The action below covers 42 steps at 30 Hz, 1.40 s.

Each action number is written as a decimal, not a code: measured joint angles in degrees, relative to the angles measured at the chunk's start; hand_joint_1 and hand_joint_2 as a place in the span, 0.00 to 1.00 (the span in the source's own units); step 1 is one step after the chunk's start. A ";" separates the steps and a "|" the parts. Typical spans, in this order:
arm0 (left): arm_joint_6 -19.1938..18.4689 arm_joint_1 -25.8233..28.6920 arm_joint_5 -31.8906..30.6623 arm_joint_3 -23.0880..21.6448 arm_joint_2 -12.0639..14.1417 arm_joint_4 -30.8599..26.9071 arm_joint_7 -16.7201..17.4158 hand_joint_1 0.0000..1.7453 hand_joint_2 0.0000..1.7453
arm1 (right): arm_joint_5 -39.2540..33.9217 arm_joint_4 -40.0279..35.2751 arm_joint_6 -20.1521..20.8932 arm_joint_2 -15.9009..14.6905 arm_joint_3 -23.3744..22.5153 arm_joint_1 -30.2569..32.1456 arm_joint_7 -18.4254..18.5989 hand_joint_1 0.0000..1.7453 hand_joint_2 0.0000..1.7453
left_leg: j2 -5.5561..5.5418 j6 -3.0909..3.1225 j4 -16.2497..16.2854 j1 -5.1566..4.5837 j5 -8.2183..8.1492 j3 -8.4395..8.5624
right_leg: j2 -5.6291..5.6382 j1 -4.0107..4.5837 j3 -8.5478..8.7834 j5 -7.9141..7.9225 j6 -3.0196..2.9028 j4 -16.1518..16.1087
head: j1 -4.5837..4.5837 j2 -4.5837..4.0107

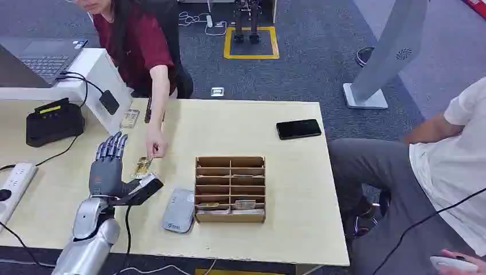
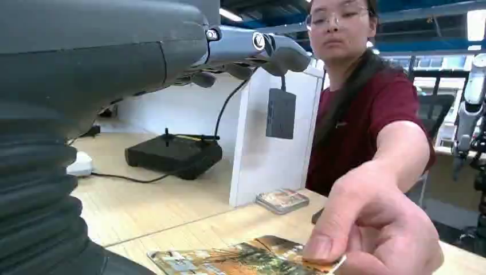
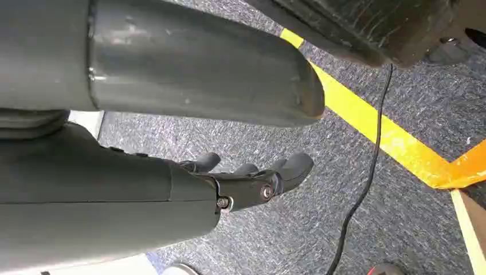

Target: Pass the card to the sensor for recognition and then transmit it.

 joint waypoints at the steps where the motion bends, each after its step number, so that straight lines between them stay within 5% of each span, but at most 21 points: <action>1: -0.13 0.00 0.21 0.00 -0.09 0.00 -0.02 1.00 1.00 | 0.02 0.02 0.00 0.00 0.00 0.00 0.00 0.00 0.00 | 0.00 0.00 0.00 0.00 0.00 0.00 | 0.00 0.00 0.00 0.00 0.00 0.00 | 0.00 0.00; 9: -3.06 0.01 3.26 0.02 -1.05 -2.06 -1.40 1.00 1.00 | 0.15 0.00 0.02 0.17 0.00 -0.23 0.50 0.00 0.00 | -0.02 0.02 0.00 0.00 0.01 -0.01 | -0.01 0.00 0.00 0.00 0.00 0.00 | 0.00 0.00; 30: -3.19 0.01 3.26 0.07 -1.55 -3.39 -1.40 1.00 1.00 | 0.18 0.00 0.02 0.33 0.00 -0.27 0.50 0.00 0.00 | -0.02 0.02 0.00 0.00 0.02 -0.01 | -0.01 0.00 0.01 0.01 0.01 0.00 | 0.00 -0.02; 34: -4.50 0.15 6.17 0.57 -1.97 -4.31 -4.29 1.00 1.00 | 0.53 0.00 0.02 0.33 0.00 -0.30 0.40 0.00 0.00 | -0.02 0.02 0.00 0.00 0.02 -0.02 | -0.02 0.00 0.01 0.01 0.02 0.00 | 0.00 0.00; 36: -9.66 0.35 13.96 1.33 -2.68 -5.65 -7.21 1.00 1.00 | 0.48 0.02 -0.02 0.33 0.00 -0.30 0.46 0.00 0.00 | -0.02 0.02 0.01 -0.01 0.02 -0.02 | -0.02 -0.01 0.00 0.01 0.02 0.00 | -0.02 0.00; 39: -23.73 0.36 26.92 3.54 -5.31 -8.92 -6.29 1.00 1.00 | -0.11 0.02 -0.44 0.37 -0.11 -0.33 1.12 0.00 0.00 | -0.06 0.03 0.04 -0.01 0.02 -0.06 | -0.03 -0.01 0.01 0.02 0.03 -0.01 | 0.00 0.00; 42: -27.67 0.31 30.14 4.72 -7.15 -11.15 -5.64 1.00 1.00 | -0.17 0.02 -0.59 0.39 -0.33 -0.37 1.22 0.00 0.00 | 0.00 0.03 0.04 -0.01 0.02 -0.05 | 0.02 -0.01 0.00 0.04 0.05 0.00 | 0.00 0.00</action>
